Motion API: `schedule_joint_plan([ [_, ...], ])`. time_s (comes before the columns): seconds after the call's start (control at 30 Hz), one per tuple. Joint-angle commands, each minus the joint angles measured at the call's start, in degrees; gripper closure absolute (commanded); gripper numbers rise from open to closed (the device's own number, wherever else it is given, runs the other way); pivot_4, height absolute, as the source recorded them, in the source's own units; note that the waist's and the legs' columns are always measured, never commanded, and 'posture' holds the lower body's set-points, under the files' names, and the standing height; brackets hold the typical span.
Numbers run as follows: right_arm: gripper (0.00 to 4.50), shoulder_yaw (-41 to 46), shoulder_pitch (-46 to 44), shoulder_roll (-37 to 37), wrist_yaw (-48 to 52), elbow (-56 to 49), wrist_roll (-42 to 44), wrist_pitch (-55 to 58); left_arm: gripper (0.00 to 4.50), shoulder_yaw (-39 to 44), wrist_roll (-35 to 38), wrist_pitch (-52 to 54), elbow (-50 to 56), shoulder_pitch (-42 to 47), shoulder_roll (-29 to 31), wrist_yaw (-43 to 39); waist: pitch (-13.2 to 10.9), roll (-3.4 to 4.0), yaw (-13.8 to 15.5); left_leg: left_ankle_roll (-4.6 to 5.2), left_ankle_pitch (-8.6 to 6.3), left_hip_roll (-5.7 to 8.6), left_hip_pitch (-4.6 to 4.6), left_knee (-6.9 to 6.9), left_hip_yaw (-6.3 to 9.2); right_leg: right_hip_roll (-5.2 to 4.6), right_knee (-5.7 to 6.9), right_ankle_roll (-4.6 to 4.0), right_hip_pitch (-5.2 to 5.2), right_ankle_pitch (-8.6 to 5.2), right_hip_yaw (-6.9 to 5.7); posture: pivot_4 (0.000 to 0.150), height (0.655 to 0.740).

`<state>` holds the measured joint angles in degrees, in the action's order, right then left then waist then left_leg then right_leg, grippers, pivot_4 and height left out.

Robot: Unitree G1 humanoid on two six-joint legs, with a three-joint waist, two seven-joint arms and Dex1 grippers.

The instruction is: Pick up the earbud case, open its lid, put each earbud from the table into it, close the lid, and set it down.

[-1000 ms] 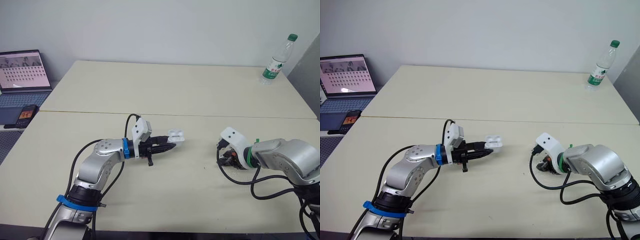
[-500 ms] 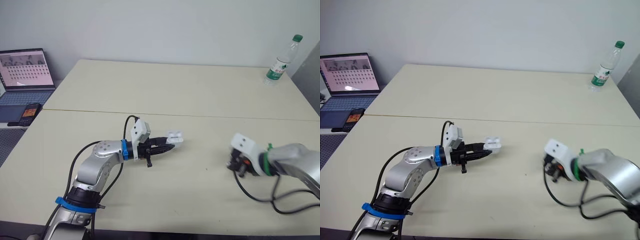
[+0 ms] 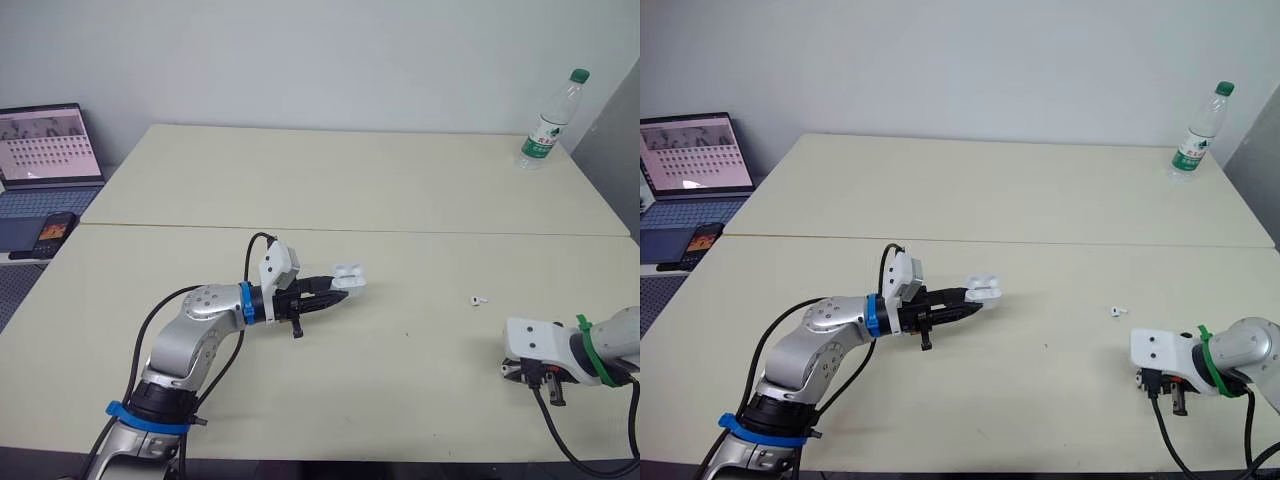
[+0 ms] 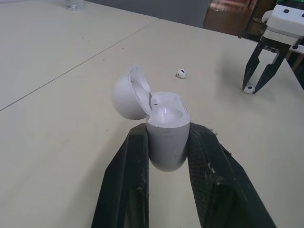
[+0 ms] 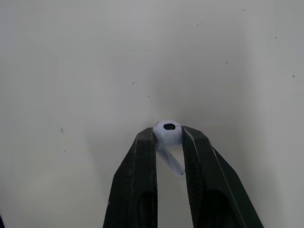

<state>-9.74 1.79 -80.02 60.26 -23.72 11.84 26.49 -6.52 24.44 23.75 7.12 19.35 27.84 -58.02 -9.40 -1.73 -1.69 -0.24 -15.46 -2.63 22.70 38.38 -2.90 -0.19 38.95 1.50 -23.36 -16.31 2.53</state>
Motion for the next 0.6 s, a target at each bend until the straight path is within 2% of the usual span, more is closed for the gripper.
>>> schedule_joint_plan([
  [0.03,3.12,1.87,0.63,-0.74,1.43,-0.14,-2.07,-0.10,3.74,0.70,1.03,0.18,3.04,0.45,0.22,0.36,0.00,0.00,0.04,0.00,0.00,0.01,0.02,0.02,0.00,-0.02,0.00,-0.02,0.00,0.01,0.00,0.150,0.7362],
  [0.13,2.14,2.66,-0.04,-1.01,0.92,-1.40,-2.94,4.91,3.74,0.74,0.81,0.24,2.90,0.74,0.16,0.54,0.00,0.00,0.07,0.00,-0.01,0.05,0.04,0.06,-0.01,-0.07,-0.01,-0.08,0.01,0.05,0.00,0.150,0.7362],
  [0.4,2.14,-0.79,-4.23,-2.02,1.51,-10.87,-6.67,16.57,3.74,0.62,0.61,0.33,2.58,1.38,0.02,0.79,0.00,0.02,0.04,0.00,0.00,-0.02,0.03,0.11,0.04,-0.06,0.03,-0.07,0.01,0.05,-0.03,0.150,0.7362],
  [0.6,2.14,-8.02,-9.61,-0.51,5.50,-12.77,-12.87,11.41,3.74,0.50,0.53,0.11,2.48,1.85,-0.27,1.37,0.00,0.03,0.09,0.00,-0.01,0.02,0.05,0.16,0.04,-0.05,0.02,-0.03,0.01,0.02,-0.04,0.150,0.7362],
])
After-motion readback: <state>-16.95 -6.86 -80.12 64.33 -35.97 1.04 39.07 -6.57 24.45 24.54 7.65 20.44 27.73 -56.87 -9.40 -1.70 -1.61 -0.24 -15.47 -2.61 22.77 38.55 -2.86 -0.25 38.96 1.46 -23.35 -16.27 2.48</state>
